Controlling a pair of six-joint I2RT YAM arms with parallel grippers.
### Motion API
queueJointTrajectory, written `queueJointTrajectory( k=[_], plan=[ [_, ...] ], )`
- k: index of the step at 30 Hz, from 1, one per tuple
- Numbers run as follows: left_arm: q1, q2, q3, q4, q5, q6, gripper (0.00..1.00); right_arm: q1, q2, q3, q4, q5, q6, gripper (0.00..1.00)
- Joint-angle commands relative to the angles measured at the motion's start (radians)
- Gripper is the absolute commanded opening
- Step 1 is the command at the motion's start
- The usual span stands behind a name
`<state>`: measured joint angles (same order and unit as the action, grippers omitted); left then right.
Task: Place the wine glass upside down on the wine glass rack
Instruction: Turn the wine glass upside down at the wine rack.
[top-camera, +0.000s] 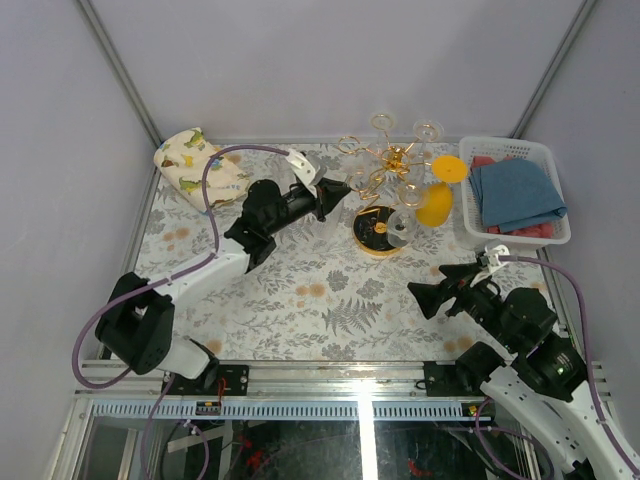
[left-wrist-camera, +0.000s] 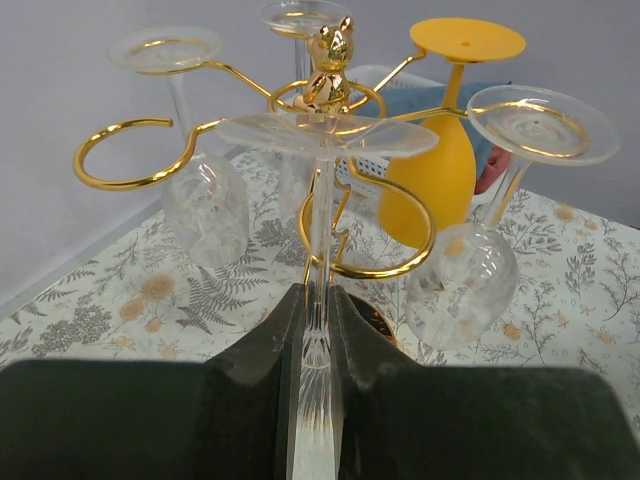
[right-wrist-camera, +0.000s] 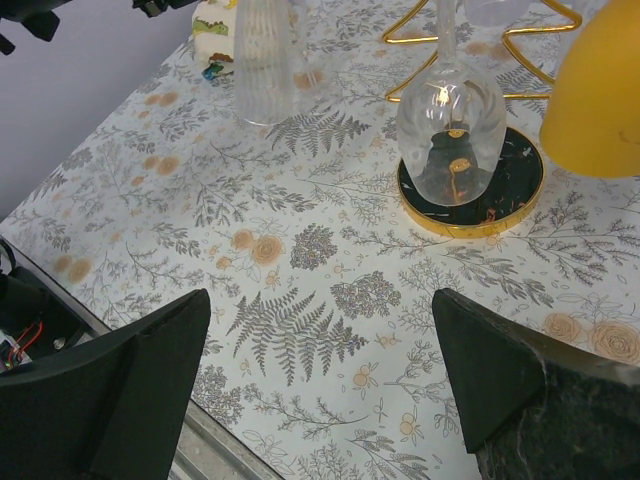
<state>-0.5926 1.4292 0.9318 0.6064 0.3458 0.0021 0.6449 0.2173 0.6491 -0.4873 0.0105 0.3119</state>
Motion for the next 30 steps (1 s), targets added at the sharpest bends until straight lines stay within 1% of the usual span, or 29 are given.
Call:
queueJointTrajectory(
  k=[1,7,12,21,26,30],
  plan=[
    [0.011,0.041,0.059,0.063,0.077,0.016,0.0,-0.005,0.021,0.009,0.039,-0.045,-0.023,0.99],
    [0.011,0.072,0.068,0.085,0.121,0.006,0.0,-0.005,0.028,0.011,0.036,-0.055,-0.025,0.99],
    [0.01,0.096,0.093,0.067,0.149,0.01,0.0,-0.005,0.03,0.011,0.036,-0.059,-0.026,0.99],
    [0.017,0.111,0.123,0.059,0.083,-0.021,0.0,-0.005,0.037,0.005,0.041,-0.066,-0.025,0.99],
    [0.021,0.125,0.15,0.008,0.081,-0.014,0.0,-0.005,0.04,0.006,0.041,-0.07,-0.024,0.99],
    [0.024,0.103,0.137,-0.042,0.075,-0.01,0.0,-0.005,0.034,0.015,0.046,-0.059,-0.028,0.99]
  ],
)
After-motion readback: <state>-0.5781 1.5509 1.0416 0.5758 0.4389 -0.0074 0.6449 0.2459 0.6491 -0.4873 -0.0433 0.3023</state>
